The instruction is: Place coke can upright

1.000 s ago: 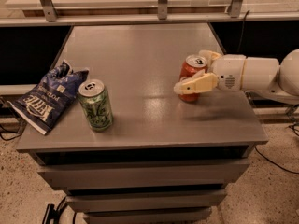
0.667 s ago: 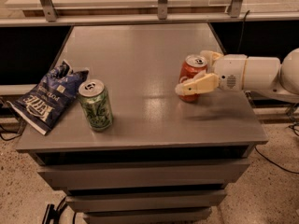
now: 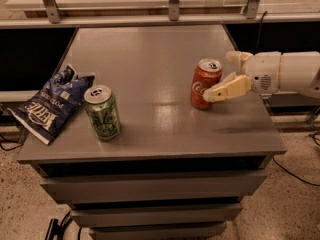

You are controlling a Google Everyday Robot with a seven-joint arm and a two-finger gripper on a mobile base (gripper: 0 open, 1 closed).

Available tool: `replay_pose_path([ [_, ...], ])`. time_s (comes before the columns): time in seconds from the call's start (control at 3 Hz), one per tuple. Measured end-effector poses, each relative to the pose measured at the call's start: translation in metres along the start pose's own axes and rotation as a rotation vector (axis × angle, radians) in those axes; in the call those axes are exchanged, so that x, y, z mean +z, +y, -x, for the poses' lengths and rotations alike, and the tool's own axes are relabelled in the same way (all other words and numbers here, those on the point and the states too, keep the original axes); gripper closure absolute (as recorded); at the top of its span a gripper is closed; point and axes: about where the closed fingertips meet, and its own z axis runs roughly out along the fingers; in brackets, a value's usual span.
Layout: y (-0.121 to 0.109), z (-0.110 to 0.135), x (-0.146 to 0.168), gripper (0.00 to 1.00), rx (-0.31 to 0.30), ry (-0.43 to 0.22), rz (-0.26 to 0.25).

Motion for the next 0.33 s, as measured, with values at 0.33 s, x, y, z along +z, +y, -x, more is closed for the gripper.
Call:
replay_pose_path([
  [0.33, 0.0000, 0.0000, 0.0001, 0.00, 0.000, 0.000, 0.000],
])
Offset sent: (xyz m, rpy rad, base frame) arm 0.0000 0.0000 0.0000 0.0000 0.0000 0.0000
